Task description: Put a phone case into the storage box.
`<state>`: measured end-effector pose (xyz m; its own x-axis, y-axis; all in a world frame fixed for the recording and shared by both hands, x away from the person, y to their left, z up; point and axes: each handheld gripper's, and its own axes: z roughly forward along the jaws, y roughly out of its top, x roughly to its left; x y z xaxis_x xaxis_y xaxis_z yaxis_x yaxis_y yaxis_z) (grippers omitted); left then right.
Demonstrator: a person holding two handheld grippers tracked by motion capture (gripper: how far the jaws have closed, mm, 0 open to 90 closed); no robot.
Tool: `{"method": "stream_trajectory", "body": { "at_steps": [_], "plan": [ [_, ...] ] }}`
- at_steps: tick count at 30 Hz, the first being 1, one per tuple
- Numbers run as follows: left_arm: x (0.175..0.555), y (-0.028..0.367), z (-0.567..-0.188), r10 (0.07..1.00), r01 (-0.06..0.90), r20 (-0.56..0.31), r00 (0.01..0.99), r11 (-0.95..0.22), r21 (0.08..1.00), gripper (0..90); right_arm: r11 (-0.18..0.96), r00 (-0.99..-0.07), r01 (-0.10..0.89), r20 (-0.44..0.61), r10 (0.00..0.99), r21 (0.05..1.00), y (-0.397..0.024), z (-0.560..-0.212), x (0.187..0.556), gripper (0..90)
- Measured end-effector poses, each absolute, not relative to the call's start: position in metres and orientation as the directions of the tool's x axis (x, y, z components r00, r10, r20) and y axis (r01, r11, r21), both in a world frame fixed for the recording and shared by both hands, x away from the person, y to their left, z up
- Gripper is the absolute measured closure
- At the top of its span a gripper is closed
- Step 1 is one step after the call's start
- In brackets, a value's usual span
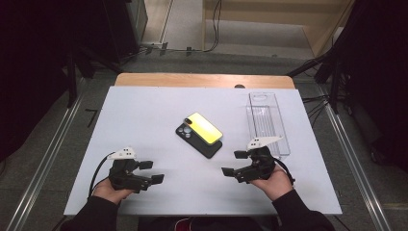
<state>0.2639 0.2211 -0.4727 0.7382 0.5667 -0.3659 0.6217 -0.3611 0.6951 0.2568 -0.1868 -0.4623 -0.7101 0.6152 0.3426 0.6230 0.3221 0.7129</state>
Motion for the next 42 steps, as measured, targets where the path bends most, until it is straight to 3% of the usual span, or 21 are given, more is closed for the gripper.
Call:
{"method": "stream_trajectory", "body": {
  "at_steps": [42],
  "plan": [
    [0.264, 0.221, -0.474, 0.565, 0.625, -0.370, 0.737, -0.362, 0.691, 20.7, 0.339, -0.729, 0.606, 0.331, 0.600, 0.720, -0.141, -0.448, 0.330, 12.0]
  ]
}}
